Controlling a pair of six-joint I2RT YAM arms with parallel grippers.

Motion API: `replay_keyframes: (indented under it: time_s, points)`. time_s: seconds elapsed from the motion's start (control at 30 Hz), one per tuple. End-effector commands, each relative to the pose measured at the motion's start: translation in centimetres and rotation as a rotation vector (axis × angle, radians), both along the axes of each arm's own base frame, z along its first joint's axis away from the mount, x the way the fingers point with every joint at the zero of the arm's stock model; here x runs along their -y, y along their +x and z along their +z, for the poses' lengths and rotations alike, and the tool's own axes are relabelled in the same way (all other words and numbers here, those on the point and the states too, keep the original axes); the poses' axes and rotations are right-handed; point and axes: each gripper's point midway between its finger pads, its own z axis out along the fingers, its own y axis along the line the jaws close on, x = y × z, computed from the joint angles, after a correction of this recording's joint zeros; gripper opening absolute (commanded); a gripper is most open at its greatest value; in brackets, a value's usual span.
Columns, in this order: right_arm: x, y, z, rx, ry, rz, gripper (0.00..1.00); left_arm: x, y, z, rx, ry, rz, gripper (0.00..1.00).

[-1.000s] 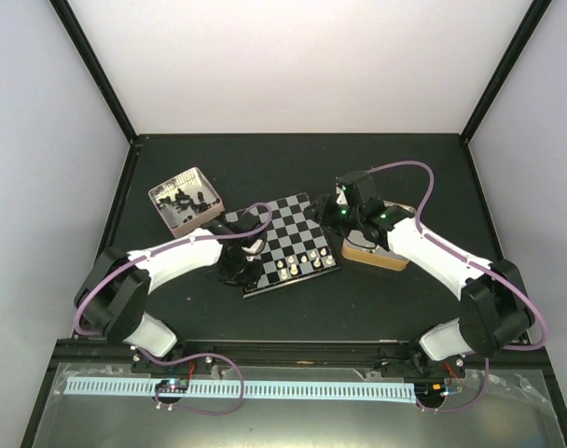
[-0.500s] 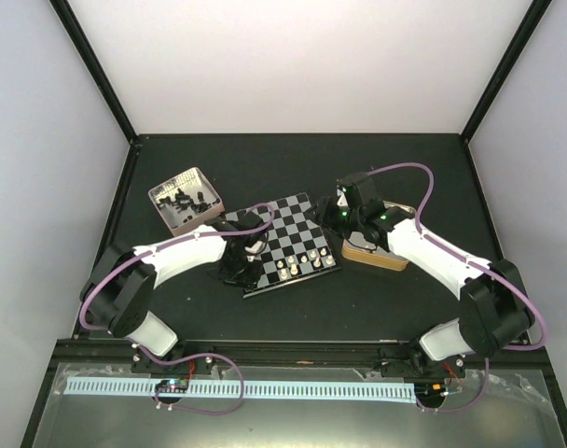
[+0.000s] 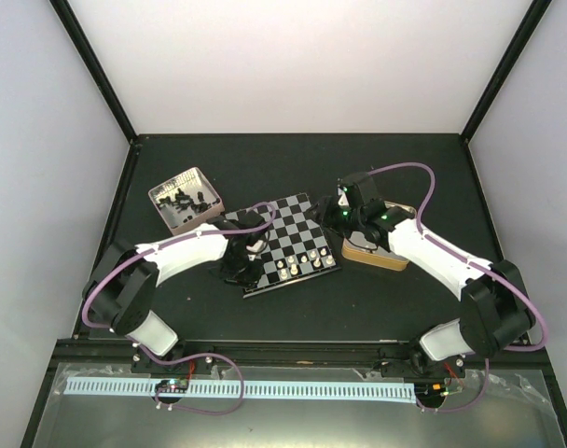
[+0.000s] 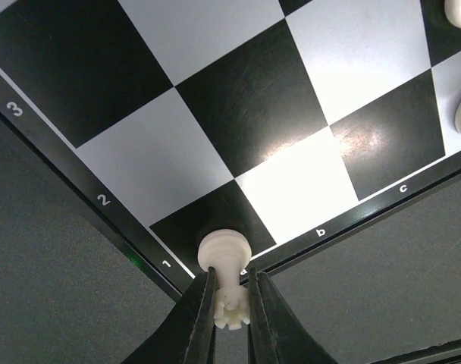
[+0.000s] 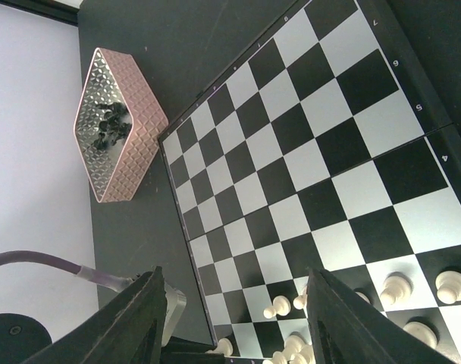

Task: Set up the chess pieces on the board
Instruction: Place the chess piece on the chessboard, then pick up the chess piece from the storage box.

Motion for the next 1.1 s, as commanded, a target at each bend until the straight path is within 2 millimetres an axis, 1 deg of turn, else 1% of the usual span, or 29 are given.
replay_keyframes:
  time_s: [0.0,0.1,0.23,0.33,0.43,0.57,0.63,0.7,0.73,0.77,0.87,0.9,0.97,1.07]
  points:
    - [0.7,0.0,0.6,0.032,-0.007,-0.017,0.52,0.0,0.6,-0.5,0.015,0.03,-0.008,0.09]
    - [0.7,0.0,0.6,0.033,-0.007,-0.017,0.52,0.1,0.6,-0.5,0.014,0.029,-0.008,0.13]
    - [1.1,0.1,0.8,0.045,-0.022,-0.025,0.52,0.0,0.7,-0.2,0.021,0.03,-0.005,0.28]
    - [2.0,0.3,1.1,0.064,-0.052,-0.043,0.52,0.2,1.0,0.4,0.045,0.018,-0.005,0.38]
    - [3.9,0.5,1.2,0.093,-0.134,-0.078,0.52,0.6,1.6,1.5,0.085,-0.012,-0.007,0.46]
    - [8.6,0.5,0.4,0.119,-0.341,-0.151,0.53,1.5,3.0,3.8,0.191,-0.082,-0.01,0.5]
    - [11.4,0.3,-0.2,0.111,-0.439,-0.193,0.53,1.8,4.0,5.4,0.267,-0.117,-0.009,0.51]
    - [13.9,0.1,-1.0,0.096,-0.528,-0.229,0.53,2.5,4.8,7.6,0.355,-0.179,-0.024,0.51]
    - [15.0,-0.1,-1.4,0.088,-0.575,-0.24,0.53,3.0,5.1,9.2,0.411,-0.232,-0.041,0.51]
    - [16.1,-0.4,-2.1,0.067,-0.626,-0.248,0.52,3.3,5.3,11.5,0.488,-0.296,-0.053,0.52]
    - [19.1,-0.8,-3.9,0.0,-0.745,-0.287,0.48,4.2,5.3,16.1,0.661,-0.449,-0.095,0.58]
    - [19.9,-0.8,-4.5,-0.023,-0.768,-0.298,0.46,4.3,5.2,17.5,0.712,-0.494,-0.105,0.6]
    - [21.1,-0.6,-5.4,-0.05,-0.79,-0.307,0.43,4.4,4.8,19.6,0.8,-0.568,-0.121,0.63]
    - [22.3,0.5,-6.4,-0.071,-0.828,-0.309,0.41,4.0,4.3,21.7,0.905,-0.647,-0.119,0.67]
